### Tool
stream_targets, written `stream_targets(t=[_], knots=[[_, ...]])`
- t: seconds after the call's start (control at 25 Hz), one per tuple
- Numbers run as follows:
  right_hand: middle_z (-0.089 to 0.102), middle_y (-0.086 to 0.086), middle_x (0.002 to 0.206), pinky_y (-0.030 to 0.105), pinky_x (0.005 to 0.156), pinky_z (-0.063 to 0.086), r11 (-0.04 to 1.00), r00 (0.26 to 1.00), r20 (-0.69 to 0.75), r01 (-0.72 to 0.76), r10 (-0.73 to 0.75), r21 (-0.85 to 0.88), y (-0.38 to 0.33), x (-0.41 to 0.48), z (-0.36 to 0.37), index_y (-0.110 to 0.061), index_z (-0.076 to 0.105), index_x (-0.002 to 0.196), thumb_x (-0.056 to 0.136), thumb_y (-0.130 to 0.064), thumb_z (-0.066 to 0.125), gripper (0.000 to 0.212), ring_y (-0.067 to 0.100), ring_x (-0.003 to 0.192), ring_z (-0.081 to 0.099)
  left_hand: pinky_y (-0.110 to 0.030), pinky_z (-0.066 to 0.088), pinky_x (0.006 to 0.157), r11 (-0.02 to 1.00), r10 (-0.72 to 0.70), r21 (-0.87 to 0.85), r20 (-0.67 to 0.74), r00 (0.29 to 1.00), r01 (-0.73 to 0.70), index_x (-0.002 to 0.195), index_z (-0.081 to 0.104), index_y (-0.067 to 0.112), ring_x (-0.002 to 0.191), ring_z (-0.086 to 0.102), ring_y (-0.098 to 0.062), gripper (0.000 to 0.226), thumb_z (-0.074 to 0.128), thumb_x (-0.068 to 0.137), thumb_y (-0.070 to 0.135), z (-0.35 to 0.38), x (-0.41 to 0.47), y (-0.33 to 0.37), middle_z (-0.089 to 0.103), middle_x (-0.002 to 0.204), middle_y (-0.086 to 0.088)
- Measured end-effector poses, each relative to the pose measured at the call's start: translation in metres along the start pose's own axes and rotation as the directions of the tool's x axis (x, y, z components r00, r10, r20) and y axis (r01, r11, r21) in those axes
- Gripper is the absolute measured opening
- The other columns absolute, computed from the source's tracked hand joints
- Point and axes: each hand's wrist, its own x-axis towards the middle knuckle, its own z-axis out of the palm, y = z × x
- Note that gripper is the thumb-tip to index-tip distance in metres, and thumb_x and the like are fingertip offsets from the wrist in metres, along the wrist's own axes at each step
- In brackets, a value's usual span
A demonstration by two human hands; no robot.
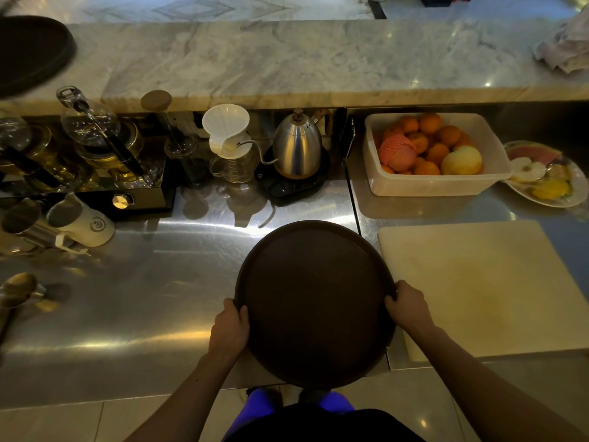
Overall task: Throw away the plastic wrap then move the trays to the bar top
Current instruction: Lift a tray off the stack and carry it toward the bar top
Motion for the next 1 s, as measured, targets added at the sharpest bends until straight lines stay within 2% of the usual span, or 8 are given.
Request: stream_targets(t=[0.12,0.24,0.4,0.52,0.64,0.76,1.0], knots=[[0.062,0.017,0.097,0.042,0.073,0.055,1.0,0.998,0.053,-0.026,0.026,0.003,-0.003,0.004,-0.006,-0.001,0.053,0.106,0.089,-0.021,0.056,0.026,0.031,0.085,0.062,-0.027,0.047,0.06,1.0,-0.02,-0.012,-0.016,1.0,0.02,0.111,0.048,0.004,0.074,0.062,-0.02,0.025,0.042,0.101,0.026,0.003,0.0,0.001,0.06,0.09,-0.009],[0.058,0.016,0.097,0.037,0.071,0.049,0.997,0.995,0.09,-0.055,0.05,0.051,-0.003,0.008,-0.005,0.001,0.052,0.108,0.092,-0.015,0.051,0.023,0.03,0.085,0.058,-0.031,0.048,0.065,0.997,-0.054,-0.048,-0.036,0.998,0.052,0.111,0.049,0.002,0.079,0.061,-0.022,0.025,0.041,0.101,0.024,0.002,-0.001,0.002,0.059,0.091,-0.01],[0.059,0.019,0.101,0.039,0.075,0.049,0.99,0.99,0.135,-0.051,0.034,0.129,-0.002,0.006,0.004,0.003,0.053,0.109,0.093,-0.012,0.044,0.023,0.033,0.089,0.059,-0.033,0.046,0.068,0.99,-0.108,-0.103,-0.081,0.991,0.1,0.113,0.05,0.002,0.082,0.06,-0.024,0.026,0.04,0.101,0.023,-0.004,-0.002,0.001,0.058,0.093,-0.01],[0.06,0.018,0.102,0.04,0.079,0.048,0.965,0.992,0.121,-0.069,0.039,0.253,-0.01,0.001,0.009,0.0,0.054,0.107,0.096,-0.018,0.043,0.024,0.032,0.092,0.058,-0.033,0.045,0.068,0.983,-0.136,-0.141,-0.103,0.985,0.121,0.113,0.05,0.002,0.082,0.059,-0.023,0.028,0.039,0.102,0.025,-0.013,-0.002,-0.001,0.058,0.093,-0.01],[0.059,0.015,0.102,0.036,0.075,0.044,0.92,0.992,0.116,-0.09,0.049,0.382,-0.019,-0.004,0.011,-0.006,0.051,0.106,0.099,-0.032,0.043,0.028,0.029,0.092,0.056,-0.033,0.045,0.068,0.975,-0.14,-0.189,-0.107,0.984,0.118,0.114,0.048,0.002,0.08,0.058,-0.022,0.031,0.039,0.102,0.028,-0.022,-0.003,-0.002,0.058,0.093,-0.01],[0.057,0.013,0.101,0.035,0.073,0.043,0.894,0.992,0.12,-0.097,0.049,0.438,-0.022,-0.005,0.01,-0.006,0.05,0.107,0.098,-0.043,0.042,0.038,0.028,0.094,0.057,-0.033,0.046,0.067,0.963,-0.143,-0.245,-0.094,0.985,0.117,0.113,0.045,0.004,0.081,0.06,-0.024,0.031,0.04,0.101,0.032,-0.031,-0.003,0.004,0.059,0.094,-0.011],[0.056,0.014,0.098,0.032,0.066,0.04,0.886,0.999,0.042,-0.035,0.018,0.461,-0.023,-0.016,0.011,-0.007,0.047,0.102,0.101,-0.037,0.038,0.032,0.023,0.084,0.054,-0.034,0.047,0.066,0.954,-0.128,-0.286,-0.109,0.986,0.092,0.114,0.048,0.004,0.079,0.059,-0.023,0.031,0.04,0.101,0.031,-0.04,-0.005,0.007,0.059,0.091,-0.01]])
